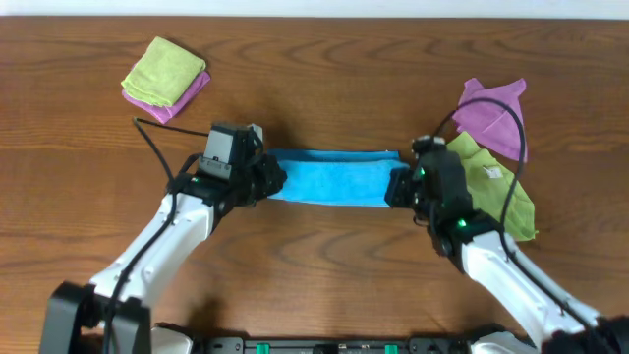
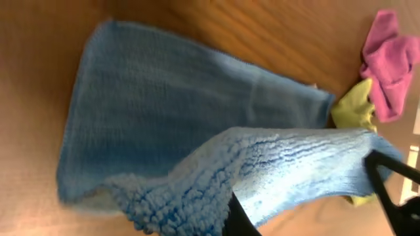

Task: Fold the cloth

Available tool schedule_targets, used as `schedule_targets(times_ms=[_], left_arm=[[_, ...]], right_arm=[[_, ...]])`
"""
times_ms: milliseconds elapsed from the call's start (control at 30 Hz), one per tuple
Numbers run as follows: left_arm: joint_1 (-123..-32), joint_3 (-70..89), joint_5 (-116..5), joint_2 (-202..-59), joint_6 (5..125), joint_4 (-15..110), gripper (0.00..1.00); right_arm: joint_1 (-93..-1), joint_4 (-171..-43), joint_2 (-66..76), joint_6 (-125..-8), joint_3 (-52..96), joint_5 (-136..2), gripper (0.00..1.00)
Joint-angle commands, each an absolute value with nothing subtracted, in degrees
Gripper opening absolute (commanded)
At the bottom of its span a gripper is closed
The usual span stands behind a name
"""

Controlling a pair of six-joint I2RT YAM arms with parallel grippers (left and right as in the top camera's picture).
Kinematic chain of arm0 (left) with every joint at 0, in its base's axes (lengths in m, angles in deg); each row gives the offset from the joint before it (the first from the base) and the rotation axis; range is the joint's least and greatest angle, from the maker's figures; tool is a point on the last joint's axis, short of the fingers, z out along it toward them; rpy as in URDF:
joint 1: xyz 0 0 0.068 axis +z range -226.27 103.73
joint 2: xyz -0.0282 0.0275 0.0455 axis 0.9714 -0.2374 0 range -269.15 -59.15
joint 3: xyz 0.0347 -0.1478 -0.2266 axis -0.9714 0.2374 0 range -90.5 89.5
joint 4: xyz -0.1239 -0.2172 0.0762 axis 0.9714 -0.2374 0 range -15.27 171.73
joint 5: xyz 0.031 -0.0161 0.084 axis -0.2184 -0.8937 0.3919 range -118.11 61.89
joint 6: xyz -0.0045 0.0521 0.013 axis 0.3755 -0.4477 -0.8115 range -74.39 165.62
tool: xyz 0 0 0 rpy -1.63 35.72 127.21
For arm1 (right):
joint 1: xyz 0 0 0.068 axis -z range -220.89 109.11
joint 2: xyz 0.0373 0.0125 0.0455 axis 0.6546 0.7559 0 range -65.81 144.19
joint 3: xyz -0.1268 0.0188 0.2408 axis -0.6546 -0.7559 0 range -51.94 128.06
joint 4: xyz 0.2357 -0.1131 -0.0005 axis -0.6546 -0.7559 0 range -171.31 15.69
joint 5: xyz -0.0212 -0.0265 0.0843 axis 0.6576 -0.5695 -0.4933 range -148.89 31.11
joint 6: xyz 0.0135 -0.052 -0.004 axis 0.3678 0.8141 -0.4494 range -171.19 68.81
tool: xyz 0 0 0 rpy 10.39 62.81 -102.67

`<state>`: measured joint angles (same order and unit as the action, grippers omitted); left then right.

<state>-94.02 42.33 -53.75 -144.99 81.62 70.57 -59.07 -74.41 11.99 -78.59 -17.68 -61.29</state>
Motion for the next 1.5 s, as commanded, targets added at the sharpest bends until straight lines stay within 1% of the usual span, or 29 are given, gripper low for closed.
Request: schedule_targets(times_ms=[0,233,400,600,633,700,733,800,833,867,900,967,1033,1067,1133,1200,1233,1267,1300,1333,1367,1400,1467], left_arm=[[-93.78,42.54,-50.37,-148.88,82.13,73.48,0.06],[-92.30,42.52,-49.78,-154.87,83.74,82.48,0.06],[-92.30,42.52,-49.47,-158.04,84.31,85.56,0.06],[-92.19,42.50,-48.88,-158.89,84.44,86.76,0.06],[-91.99,42.50,-48.90,-158.89,84.47,86.72,0.06],[-91.90,42.50,-48.90,-158.89,84.44,86.72,0.07],[-91.90,42.50,-48.90,-158.89,84.44,86.72,0.15],[-91.79,42.50,-48.92,-158.81,84.40,86.72,0.37],[-91.60,42.50,-49.12,-158.76,84.40,86.68,0.60],[-91.40,42.50,-49.43,-158.74,84.40,86.68,0.76],[-91.05,42.46,-50.08,-158.72,84.40,86.68,0.79],[-90.11,42.44,-50.89,-158.65,84.38,86.65,0.89],[-88.56,42.41,-52.36,-158.06,84.36,86.63,0.95],[-87.69,42.41,-53.23,-157.56,84.36,86.63,0.96],[-85.92,42.39,-56.36,-155.92,84.42,86.70,0.94],[-84.91,42.39,-60.33,-153.89,84.42,86.70,0.88],[-84.87,42.39,-62.02,-152.71,84.44,86.72,0.80],[-84.87,42.39,-63.09,-151.66,84.60,86.74,0.66],[-84.98,42.39,-64.03,-150.61,85.21,86.74,0.45],[-85.37,42.39,-64.46,-149.60,86.28,86.76,0.27],[-85.87,42.39,-64.64,-148.99,86.91,86.85,0.12],[-86.44,42.39,-64.62,-148.88,87.11,87.11,0.06],[-87.66,42.39,-63.72,-149.10,87.44,87.14,0.06]], right_arm=[[-58.89,-73.58,15.60,-74.06,-14.34,-57.29,0.01],[-58.91,-71.11,23.12,-71.68,-11.30,-55.32,0.01],[-58.91,-70.85,23.47,-71.64,-11.30,-52.67,0.01],[-58.91,-70.34,25.06,-71.44,-11.30,-52.67,0.02],[-58.91,-69.62,25.89,-71.42,-11.30,-52.65,0.15],[-58.91,-68.38,26.07,-71.22,-11.30,-52.63,0.35],[-58.91,-67.61,26.00,-71.22,-11.30,-52.65,0.42],[-58.91,-66.93,25.89,-71.22,-11.19,-52.65,0.48],[-58.91,-67.00,25.65,-71.22,-11.10,-52.65,0.49],[-58.91,-67.00,25.41,-71.22,-11.10,-52.65,0.49],[-58.91,-67.00,25.06,-71.22,-11.10,-52.67,0.49],[-58.91,-67.02,24.21,-71.24,-11.10,-52.67,0.49],[-58.91,-67.09,22.75,-71.22,-11.10,-52.67,0.50],[-58.91,-67.26,22.05,-71.22,-11.10,-52.65,0.50],[-58.91,-68.64,20.76,-71.24,-11.10,-52.65,0.50],[-58.89,-71.24,19.62,-71.31,-11.10,-52.67,0.51],[-58.89,-72.88,19.07,-72.01,-11.10,-52.67,0.54],[-58.85,-74.19,18.66,-72.99,-11.10,-52.67,0.55],[-58.83,-75.65,18.20,-74.33,-11.10,-52.67,0.56],[-58.80,-76.81,17.89,-75.57,-11.10,-52.67,0.57],[-58.78,-78.17,17.70,-77.30,-11.10,-52.70,0.57],[-58.72,-79.26,17.70,-79.42,-11.10,-52.78,0.58],[-58.24,-81.86,17.72,-85.15,-11.10,-53.77,0.61]])
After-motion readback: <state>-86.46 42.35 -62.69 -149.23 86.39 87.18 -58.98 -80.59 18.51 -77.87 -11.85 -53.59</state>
